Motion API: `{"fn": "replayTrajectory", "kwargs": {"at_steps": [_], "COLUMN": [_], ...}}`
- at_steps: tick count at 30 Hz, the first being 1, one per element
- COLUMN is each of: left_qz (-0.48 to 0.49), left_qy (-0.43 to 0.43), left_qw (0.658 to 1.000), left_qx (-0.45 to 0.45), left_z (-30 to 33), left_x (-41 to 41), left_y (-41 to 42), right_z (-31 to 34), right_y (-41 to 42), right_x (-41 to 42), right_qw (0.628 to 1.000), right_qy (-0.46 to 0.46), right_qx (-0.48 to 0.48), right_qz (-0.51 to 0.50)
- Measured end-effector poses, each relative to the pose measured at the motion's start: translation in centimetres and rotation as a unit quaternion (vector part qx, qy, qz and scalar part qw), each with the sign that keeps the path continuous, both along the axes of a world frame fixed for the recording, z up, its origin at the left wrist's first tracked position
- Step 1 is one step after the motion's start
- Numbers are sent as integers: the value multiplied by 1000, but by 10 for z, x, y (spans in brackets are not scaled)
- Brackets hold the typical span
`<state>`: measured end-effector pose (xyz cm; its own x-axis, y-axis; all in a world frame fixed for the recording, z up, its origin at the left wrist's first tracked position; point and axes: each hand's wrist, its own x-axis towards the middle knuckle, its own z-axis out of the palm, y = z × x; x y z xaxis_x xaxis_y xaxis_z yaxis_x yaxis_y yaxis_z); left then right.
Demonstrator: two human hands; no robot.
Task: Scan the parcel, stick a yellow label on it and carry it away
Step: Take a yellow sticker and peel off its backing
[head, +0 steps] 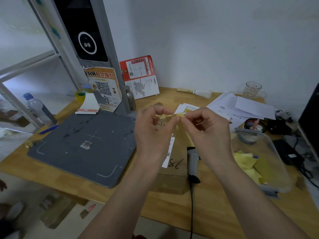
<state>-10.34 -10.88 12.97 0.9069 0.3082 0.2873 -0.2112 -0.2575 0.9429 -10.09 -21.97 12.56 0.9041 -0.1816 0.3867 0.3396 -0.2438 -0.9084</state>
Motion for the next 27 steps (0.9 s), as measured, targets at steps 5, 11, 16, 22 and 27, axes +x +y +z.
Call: {"fn": "replayTrajectory", "kwargs": {"at_steps": [5, 11, 16, 22, 27], "left_qz": [-58, -90, -117, -136, -140], "left_qy": [31, 55, 58, 64, 73], "left_qw": [994, 981, 973, 962, 956], "left_qx": [-91, -161, -193, -227, -249], "left_z": [0, 0, -1, -3, -4], "left_x": [-5, -6, -6, -4, -2], "left_y": [-5, -7, -6, -5, -4], "right_z": [-1, -3, -3, 0, 2], "right_y": [1, 0, -1, -2, -3], "right_x": [2, 2, 1, -1, 0], "right_qw": [1000, 999, 999, 997, 996], "right_qy": [9, 20, 22, 19, 23], "right_qx": [14, 31, 33, 61, 70], "right_qz": [-5, -2, 5, 37, 45]}}
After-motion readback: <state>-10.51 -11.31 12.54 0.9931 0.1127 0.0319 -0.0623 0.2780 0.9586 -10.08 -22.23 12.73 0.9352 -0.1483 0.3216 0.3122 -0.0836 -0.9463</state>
